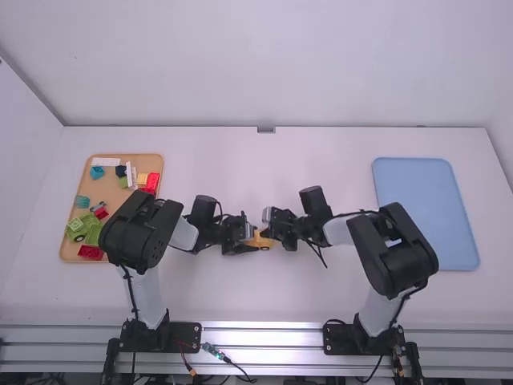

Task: Assemble lego blocks to make yellow taxi

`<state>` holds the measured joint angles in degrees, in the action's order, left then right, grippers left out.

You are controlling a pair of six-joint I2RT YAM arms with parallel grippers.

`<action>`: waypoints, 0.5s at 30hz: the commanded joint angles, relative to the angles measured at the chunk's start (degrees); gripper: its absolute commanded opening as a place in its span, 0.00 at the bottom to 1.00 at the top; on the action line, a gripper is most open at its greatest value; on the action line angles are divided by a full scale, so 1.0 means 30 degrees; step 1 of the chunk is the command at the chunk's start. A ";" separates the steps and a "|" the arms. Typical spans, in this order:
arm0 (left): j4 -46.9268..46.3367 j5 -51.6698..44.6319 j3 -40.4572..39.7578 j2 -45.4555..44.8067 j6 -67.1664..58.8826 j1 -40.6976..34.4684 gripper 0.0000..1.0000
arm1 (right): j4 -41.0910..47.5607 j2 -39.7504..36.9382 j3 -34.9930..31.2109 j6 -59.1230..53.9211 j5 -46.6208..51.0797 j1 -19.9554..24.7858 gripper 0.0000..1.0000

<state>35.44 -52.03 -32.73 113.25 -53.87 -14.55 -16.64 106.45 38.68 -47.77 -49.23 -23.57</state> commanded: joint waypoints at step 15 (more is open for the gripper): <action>0.0030 0.0665 0.0225 0.0364 0.0017 0.0029 0.41 | -0.1180 0.1483 -0.0634 0.0357 0.1355 -0.0022 0.00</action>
<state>35.77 -51.40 -32.71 113.25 -52.51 -14.24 -21.45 108.01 38.85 -46.74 -49.50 -23.97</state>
